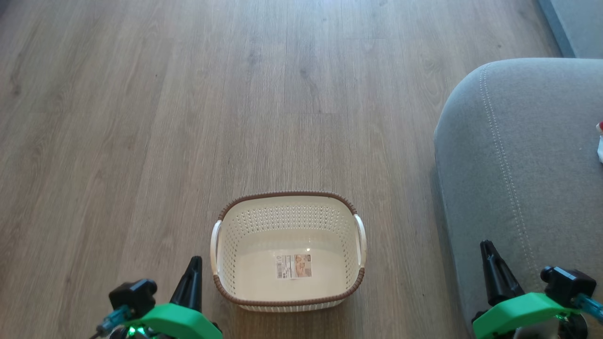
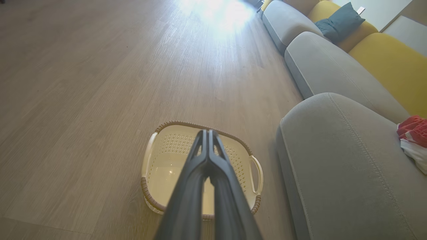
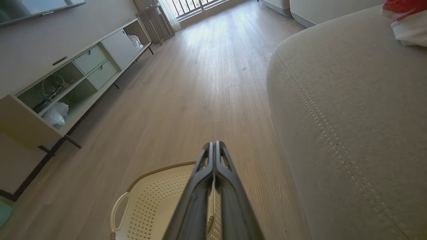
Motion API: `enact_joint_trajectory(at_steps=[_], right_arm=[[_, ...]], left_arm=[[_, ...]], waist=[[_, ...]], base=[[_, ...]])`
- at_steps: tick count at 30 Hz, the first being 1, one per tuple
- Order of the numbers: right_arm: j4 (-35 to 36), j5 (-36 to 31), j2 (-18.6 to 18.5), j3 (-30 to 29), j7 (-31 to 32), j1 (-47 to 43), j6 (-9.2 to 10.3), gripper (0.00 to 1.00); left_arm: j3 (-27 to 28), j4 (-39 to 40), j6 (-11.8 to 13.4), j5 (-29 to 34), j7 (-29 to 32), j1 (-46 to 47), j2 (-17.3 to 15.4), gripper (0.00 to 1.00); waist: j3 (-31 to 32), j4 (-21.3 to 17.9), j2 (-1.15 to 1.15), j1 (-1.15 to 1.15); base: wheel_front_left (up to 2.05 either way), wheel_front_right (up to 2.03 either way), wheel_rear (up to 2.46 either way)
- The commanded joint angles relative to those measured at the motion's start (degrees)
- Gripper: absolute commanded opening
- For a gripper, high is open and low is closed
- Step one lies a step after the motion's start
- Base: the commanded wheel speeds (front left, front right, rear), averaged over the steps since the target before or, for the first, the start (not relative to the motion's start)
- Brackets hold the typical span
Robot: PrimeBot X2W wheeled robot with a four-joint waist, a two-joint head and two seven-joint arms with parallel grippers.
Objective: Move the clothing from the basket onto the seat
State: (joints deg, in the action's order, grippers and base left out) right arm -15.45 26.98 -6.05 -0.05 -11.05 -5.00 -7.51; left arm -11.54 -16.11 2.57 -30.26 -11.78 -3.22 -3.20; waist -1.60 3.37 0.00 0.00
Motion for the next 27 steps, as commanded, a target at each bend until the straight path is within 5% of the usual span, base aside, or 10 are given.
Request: enact_joint_trajectory(at_steps=[1, 27], right_arm=[[1.64, 2.23, -0.32, -0.60, 0.45, 2.85, 0.00, 0.00], [1.60, 17.86, 0.48, -1.98, 4.62, 4.90, 0.01, 0.00]], left_arm=[[1.08, 1.60, -0.58, -2.10, 0.34, 3.04, -0.43, 0.00], [4.42, 1.83, -2.93, -17.61, 4.07, 4.53, -0.86, 0.00]], waist=[[0.03, -0.07, 0.00, 0.00], [0.37, -0.88, 0.00, 0.00]], base=[[0.00, 0.00, 0.00], [0.00, 0.00, 0.00]])
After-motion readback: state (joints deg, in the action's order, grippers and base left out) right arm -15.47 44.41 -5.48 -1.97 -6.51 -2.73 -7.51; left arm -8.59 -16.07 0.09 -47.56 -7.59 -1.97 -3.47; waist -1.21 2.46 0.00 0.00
